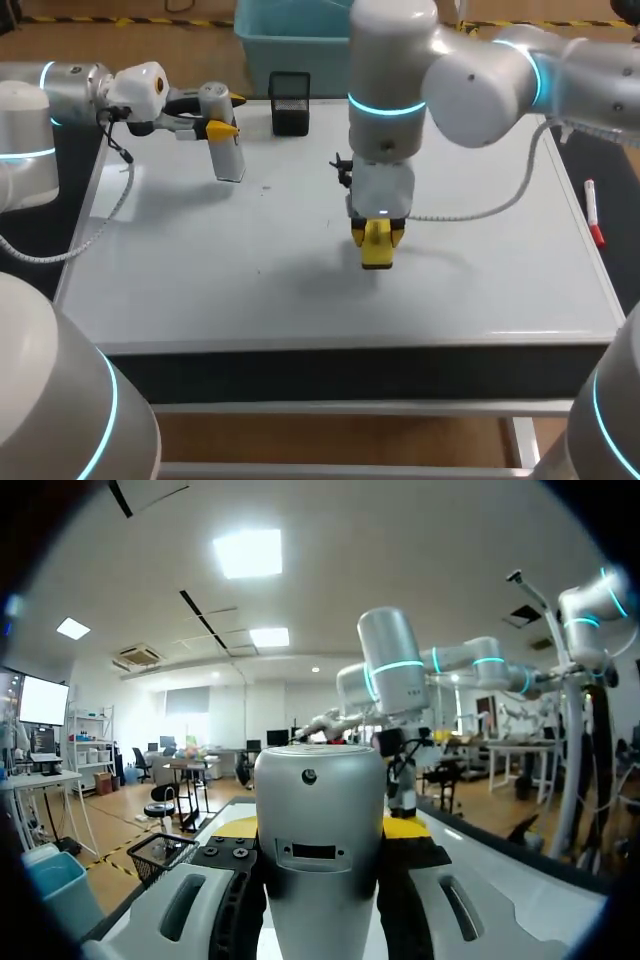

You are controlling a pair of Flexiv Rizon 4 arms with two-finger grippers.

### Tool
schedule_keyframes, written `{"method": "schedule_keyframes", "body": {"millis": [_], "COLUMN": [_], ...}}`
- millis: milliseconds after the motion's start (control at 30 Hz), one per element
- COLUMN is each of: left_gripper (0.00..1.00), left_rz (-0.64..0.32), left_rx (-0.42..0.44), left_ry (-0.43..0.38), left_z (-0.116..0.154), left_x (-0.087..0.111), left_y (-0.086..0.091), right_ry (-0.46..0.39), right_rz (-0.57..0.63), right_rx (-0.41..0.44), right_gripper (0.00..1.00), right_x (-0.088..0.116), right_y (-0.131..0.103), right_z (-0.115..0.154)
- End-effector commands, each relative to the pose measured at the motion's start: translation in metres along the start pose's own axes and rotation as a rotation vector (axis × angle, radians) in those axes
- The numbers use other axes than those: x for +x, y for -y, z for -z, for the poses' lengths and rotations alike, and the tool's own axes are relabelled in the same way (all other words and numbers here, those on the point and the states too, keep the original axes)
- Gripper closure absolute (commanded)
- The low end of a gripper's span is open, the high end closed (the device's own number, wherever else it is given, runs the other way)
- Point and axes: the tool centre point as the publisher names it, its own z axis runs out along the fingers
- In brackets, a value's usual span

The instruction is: Pick up the inspection probe, press it on each red-marked spot on the whiteboard one by one, put down the probe, pick up the eraser, and wipe off all the red marks.

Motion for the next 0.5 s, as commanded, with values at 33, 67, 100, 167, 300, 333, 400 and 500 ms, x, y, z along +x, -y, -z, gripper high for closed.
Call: {"method": "schedule_keyframes", "body": {"millis": [33, 67, 100, 167, 300, 333, 400, 500], "left_gripper": [1.00, 1.00, 1.00, 1.00, 1.00, 1.00, 1.00, 1.00], "left_rz": [-0.001, -0.001, -0.001, -0.001, -0.001, -0.001, -0.001, -0.001], "left_rx": [-0.001, -0.001, -0.001, -0.001, -0.001, -0.001, -0.001, -0.001], "left_ry": [0.002, 0.002, 0.002, 0.002, 0.002, 0.002, 0.002, 0.002], "left_z": [0.000, 0.000, 0.000, 0.000, 0.000, 0.000, 0.000, 0.000], "left_x": [0.001, 0.001, 0.001, 0.001, 0.001, 0.001, 0.001, 0.001], "left_y": [0.001, 0.001, 0.001, 0.001, 0.001, 0.001, 0.001, 0.001], "right_ry": [-0.007, -0.015, -0.006, -0.010, -0.010, -0.005, -0.001, 0.011], "right_rz": [0.001, 0.002, 0.008, 0.011, 0.022, 0.027, 0.033, 0.051], "right_rx": [0.000, 0.003, 0.005, 0.007, 0.014, 0.013, 0.016, 0.014], "right_gripper": [1.00, 1.00, 1.00, 1.00, 1.00, 1.00, 1.00, 1.00], "right_x": [-0.011, -0.012, -0.014, -0.018, -0.024, -0.025, -0.026, -0.028], "right_y": [0.004, 0.004, 0.004, 0.003, 0.000, 0.000, -0.002, -0.004], "right_z": [-0.008, -0.009, -0.009, -0.011, -0.016, -0.017, -0.020, -0.023]}}
